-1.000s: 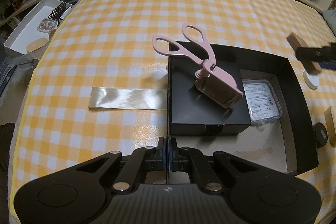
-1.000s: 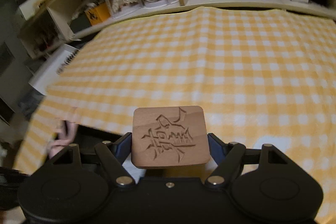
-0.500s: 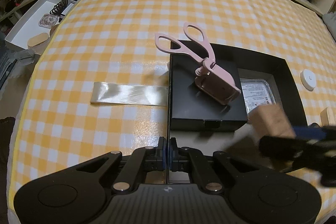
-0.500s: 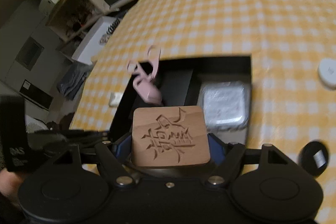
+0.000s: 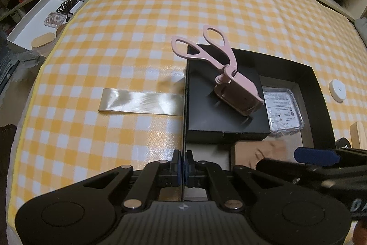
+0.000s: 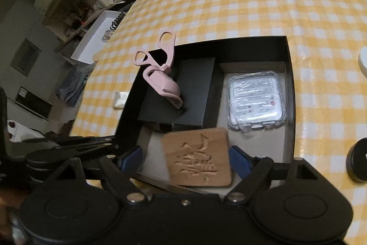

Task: Organize rigid objects
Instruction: 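Carry the wooden coaster with the right tool over the tray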

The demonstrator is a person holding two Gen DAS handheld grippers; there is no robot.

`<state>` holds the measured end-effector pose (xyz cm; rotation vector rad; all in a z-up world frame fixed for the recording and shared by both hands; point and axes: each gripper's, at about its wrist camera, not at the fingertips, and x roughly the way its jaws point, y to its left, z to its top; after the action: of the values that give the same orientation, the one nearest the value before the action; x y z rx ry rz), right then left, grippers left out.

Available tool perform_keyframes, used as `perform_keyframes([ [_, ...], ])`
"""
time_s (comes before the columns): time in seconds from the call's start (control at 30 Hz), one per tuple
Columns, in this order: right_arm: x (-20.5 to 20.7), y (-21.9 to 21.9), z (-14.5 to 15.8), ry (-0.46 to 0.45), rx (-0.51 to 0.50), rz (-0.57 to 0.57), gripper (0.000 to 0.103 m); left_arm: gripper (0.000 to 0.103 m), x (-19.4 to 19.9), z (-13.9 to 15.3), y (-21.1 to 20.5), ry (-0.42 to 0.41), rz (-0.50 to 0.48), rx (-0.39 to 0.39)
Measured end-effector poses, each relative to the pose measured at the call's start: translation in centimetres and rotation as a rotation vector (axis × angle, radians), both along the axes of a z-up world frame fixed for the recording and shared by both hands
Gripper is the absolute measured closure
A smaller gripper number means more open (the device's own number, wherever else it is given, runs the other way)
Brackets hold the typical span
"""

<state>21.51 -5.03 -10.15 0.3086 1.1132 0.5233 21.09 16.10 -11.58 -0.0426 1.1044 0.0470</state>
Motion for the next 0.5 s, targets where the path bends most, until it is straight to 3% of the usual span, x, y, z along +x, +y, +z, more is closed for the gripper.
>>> perform_keyframes([
  [0.1,0.2,-0.5,0.1,0.020,0.010,-0.011,0.028,0.100,0.0,0.0,0.1,0.000,0.000,-0.001],
  [0.27,0.1,0.0,0.6,-0.025,-0.090,0.036,0.060,0.100,0.1,0.0,0.1,0.000,0.001,-0.002],
  [0.5,-0.8,3.1,0.7,-0.291,-0.498,0.345,0.086,0.100,0.1,0.0,0.2,0.000,0.001,-0.003],
])
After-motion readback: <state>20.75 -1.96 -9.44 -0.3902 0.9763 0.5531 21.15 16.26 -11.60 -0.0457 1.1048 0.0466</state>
